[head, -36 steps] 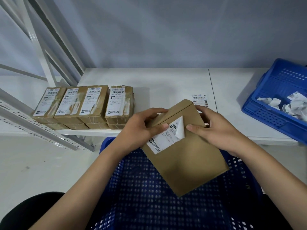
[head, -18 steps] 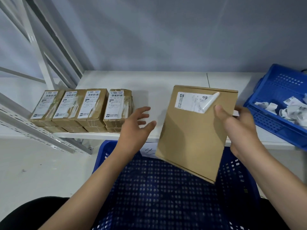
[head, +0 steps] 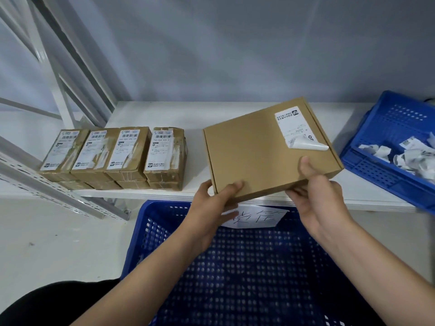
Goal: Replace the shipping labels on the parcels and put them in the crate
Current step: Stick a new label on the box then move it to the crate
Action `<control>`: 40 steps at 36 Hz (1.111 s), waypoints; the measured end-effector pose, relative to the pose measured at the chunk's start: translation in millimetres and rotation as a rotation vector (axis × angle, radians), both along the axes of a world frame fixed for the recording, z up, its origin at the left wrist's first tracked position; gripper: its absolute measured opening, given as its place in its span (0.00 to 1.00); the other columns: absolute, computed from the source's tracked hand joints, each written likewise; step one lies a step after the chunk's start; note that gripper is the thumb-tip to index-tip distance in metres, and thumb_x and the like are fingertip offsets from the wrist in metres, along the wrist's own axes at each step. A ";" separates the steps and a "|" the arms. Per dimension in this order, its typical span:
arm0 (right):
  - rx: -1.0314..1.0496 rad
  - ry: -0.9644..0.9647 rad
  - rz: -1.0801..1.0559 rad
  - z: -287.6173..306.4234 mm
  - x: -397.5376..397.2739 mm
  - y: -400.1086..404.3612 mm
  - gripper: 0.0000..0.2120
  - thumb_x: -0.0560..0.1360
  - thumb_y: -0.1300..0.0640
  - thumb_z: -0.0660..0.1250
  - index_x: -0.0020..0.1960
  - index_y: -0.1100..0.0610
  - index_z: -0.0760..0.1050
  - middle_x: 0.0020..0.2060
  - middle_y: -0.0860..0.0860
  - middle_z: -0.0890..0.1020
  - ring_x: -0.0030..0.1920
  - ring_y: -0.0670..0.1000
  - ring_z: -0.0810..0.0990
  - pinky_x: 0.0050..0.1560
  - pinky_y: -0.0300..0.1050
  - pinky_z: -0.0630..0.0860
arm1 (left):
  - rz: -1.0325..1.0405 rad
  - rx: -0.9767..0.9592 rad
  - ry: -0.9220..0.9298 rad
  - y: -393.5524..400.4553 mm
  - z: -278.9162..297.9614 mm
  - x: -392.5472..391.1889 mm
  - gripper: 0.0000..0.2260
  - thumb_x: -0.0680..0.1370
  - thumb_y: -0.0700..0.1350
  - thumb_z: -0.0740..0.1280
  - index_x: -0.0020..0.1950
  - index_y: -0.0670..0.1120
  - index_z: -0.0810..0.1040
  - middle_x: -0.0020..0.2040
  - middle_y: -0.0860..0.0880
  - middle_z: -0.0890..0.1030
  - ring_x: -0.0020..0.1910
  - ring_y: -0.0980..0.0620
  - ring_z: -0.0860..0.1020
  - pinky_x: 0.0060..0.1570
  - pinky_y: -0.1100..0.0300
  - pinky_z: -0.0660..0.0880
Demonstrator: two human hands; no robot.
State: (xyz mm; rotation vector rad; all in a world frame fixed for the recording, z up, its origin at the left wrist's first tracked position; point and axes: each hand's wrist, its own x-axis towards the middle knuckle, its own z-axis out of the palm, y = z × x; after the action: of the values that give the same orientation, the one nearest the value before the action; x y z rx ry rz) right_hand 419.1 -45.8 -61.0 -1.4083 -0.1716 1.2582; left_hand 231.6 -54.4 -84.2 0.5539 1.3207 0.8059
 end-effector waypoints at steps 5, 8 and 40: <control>-0.064 -0.025 0.154 4.0 0.4 0.5 0.13 0.77 0.50 0.72 0.58 0.53 0.76 0.57 0.53 0.81 0.57 0.54 0.82 0.65 0.51 0.77 | 0.186 0.116 -0.054 11.1 7.9 -9.9 0.35 0.73 0.43 0.77 0.77 0.43 0.65 0.54 0.45 0.85 0.50 0.50 0.86 0.62 0.50 0.80; -0.087 -0.178 0.185 8.0 6.3 3.3 0.17 0.75 0.43 0.72 0.57 0.52 0.74 0.54 0.49 0.79 0.60 0.52 0.79 0.68 0.50 0.73 | 0.203 0.180 -0.070 18.2 10.9 -20.1 0.36 0.71 0.43 0.77 0.76 0.41 0.67 0.48 0.50 0.88 0.51 0.52 0.86 0.61 0.50 0.80; -0.034 -0.084 0.518 -13.8 -20.6 -3.9 0.16 0.81 0.49 0.65 0.63 0.59 0.76 0.54 0.52 0.86 0.55 0.52 0.85 0.62 0.52 0.79 | 0.018 0.135 -0.002 6.8 -2.3 -6.2 0.24 0.74 0.42 0.78 0.67 0.41 0.74 0.57 0.44 0.86 0.53 0.46 0.86 0.57 0.53 0.82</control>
State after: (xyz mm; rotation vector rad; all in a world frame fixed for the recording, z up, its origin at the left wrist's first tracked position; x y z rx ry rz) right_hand 398.5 -49.7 -74.8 -1.4990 -0.6053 1.6246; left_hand 225.4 -47.6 -86.5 0.6482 1.2776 0.9151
